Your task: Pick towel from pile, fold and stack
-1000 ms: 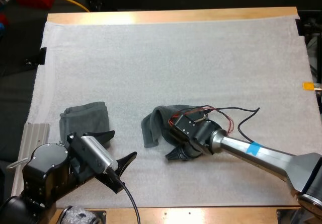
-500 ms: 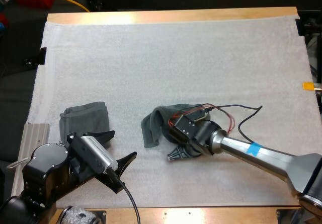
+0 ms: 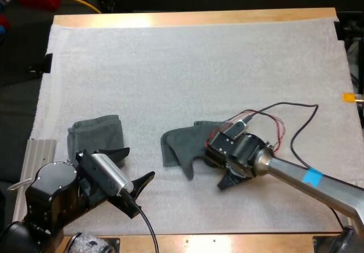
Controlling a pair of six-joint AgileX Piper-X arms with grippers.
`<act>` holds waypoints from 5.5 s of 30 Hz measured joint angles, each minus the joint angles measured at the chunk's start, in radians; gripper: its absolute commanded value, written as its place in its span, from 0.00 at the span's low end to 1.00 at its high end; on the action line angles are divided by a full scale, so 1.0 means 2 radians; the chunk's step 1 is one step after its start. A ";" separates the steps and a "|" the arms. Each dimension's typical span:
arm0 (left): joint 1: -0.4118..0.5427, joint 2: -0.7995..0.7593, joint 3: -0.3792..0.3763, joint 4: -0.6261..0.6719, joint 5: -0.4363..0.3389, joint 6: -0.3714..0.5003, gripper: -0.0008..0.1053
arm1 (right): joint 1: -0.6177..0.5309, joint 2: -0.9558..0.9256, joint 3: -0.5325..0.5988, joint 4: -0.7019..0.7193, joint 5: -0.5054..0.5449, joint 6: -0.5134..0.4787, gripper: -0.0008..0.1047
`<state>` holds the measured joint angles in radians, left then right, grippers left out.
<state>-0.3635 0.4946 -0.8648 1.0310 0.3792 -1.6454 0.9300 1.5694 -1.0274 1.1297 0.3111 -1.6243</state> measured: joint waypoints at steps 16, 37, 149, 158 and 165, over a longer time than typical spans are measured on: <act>0.000 0.000 0.014 0.002 0.000 0.000 0.64 | 0.000 -0.111 0.000 0.061 0.009 -0.015 0.01; 0.000 0.000 0.029 0.032 0.030 0.000 0.64 | 0.000 -0.162 -0.115 0.082 -0.004 -0.007 0.01; 0.000 0.000 0.029 0.049 0.118 0.000 0.64 | -0.163 0.078 -0.272 -0.019 -0.014 -0.038 0.01; 0.000 0.000 0.029 0.049 0.118 0.000 0.64 | -0.213 0.096 -0.272 -0.006 -0.013 -0.030 0.01; 0.000 0.000 0.029 0.049 0.118 0.000 0.64 | -0.235 0.096 -0.274 -0.042 -0.011 -0.042 0.01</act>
<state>-0.3635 0.4946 -0.8071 1.1282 0.6152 -1.6454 0.4610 1.7606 -1.5750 1.0460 0.2885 -1.7086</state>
